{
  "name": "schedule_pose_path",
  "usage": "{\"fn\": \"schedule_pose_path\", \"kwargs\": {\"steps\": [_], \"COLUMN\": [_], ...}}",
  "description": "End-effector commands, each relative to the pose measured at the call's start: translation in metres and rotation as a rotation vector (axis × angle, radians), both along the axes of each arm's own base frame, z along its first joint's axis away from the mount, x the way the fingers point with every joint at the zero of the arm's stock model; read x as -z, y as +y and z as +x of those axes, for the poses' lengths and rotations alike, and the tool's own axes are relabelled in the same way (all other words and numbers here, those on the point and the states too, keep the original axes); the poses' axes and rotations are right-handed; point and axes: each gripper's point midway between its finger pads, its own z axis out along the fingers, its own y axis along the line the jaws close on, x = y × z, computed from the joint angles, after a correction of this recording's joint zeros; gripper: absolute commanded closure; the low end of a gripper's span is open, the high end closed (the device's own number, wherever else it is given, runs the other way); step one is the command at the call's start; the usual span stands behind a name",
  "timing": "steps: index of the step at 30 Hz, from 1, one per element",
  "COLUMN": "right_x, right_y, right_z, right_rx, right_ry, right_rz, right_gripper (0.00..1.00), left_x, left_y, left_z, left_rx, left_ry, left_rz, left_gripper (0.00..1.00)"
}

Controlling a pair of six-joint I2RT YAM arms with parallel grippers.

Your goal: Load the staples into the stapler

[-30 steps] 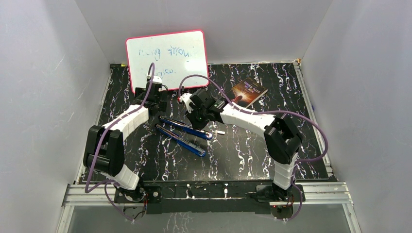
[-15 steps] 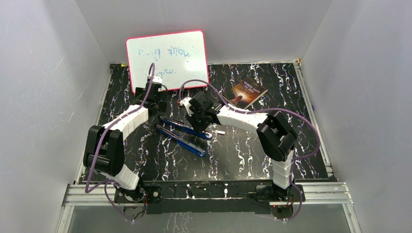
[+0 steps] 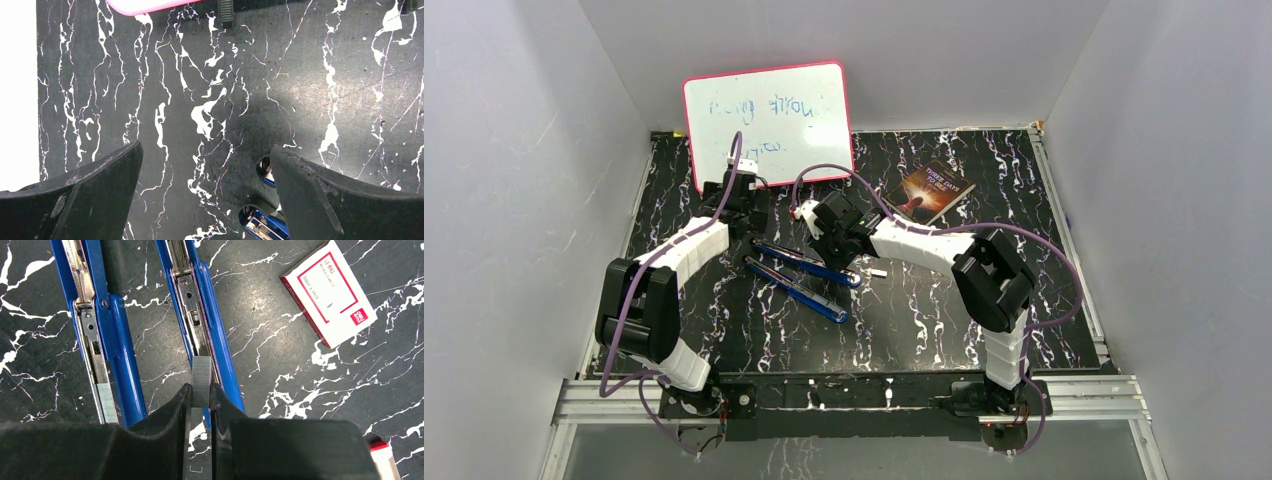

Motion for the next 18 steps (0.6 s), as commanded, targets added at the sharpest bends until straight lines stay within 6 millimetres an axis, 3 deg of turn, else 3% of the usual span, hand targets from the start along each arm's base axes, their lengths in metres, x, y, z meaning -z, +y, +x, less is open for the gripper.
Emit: {"fn": "schedule_pose_path", "kwargs": {"steps": [1, 18], "right_x": [-0.0033, 0.0064], "right_y": [0.0021, -0.001], "right_z": [0.0086, 0.0051], "right_rx": [-0.009, -0.038], "right_ry": [-0.035, 0.0], "right_rz": [-0.003, -0.054], "right_gripper": [0.99, 0.98], "left_x": [-0.0055, -0.0059], "left_y": [-0.0012, -0.0021], "left_z": [0.002, 0.0023], "left_rx": [0.008, 0.015], "left_ry": [-0.021, -0.023], "left_rz": [-0.016, -0.029], "left_gripper": [0.02, 0.02]}}
